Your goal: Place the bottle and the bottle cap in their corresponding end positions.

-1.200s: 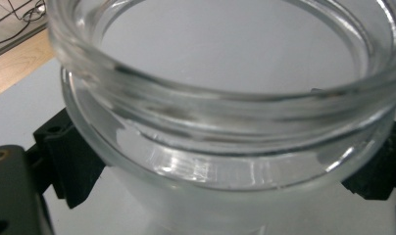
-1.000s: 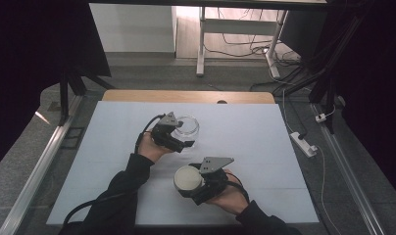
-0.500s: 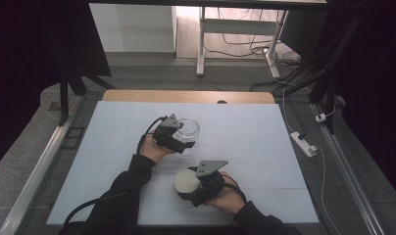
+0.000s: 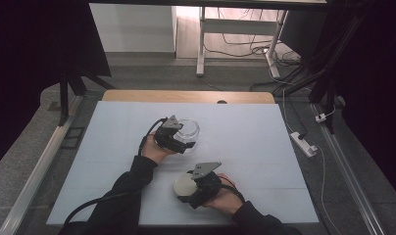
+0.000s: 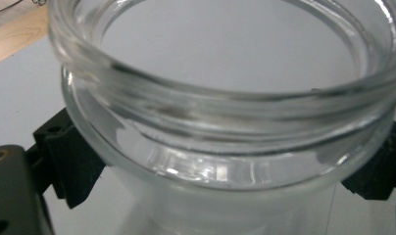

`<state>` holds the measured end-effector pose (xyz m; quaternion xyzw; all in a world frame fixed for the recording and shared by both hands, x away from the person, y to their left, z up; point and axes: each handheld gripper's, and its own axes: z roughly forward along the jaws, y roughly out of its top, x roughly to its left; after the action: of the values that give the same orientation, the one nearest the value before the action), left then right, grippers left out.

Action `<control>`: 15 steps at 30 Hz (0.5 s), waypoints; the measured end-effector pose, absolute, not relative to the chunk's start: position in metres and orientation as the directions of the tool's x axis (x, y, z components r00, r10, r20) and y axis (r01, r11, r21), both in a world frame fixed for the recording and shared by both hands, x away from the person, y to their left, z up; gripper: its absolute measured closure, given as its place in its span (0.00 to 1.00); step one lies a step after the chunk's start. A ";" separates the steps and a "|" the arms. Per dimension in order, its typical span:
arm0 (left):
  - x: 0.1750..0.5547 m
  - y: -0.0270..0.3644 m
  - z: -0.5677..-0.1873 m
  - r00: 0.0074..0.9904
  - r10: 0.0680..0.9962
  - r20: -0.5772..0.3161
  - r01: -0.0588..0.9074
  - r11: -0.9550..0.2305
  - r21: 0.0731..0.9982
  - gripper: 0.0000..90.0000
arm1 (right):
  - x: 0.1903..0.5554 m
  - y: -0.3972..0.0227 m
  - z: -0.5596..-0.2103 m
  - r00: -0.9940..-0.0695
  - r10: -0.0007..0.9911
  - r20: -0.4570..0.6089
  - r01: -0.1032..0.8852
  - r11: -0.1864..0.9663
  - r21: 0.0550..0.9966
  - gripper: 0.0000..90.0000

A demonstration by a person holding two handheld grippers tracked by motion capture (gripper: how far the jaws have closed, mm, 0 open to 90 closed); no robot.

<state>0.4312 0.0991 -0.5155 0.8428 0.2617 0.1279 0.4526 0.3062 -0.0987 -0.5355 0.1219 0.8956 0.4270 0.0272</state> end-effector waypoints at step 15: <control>0.432 0.095 -0.523 0.837 0.547 -0.003 0.315 -0.477 0.821 0.08 | 0.307 -0.087 -0.542 -0.973 0.230 0.010 0.171 0.690 0.703 0.08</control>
<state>0.4317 0.0950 -0.5233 0.8493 0.2538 0.1307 0.4441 0.3065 -0.0875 -0.5417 0.1092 0.9184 0.3782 0.0393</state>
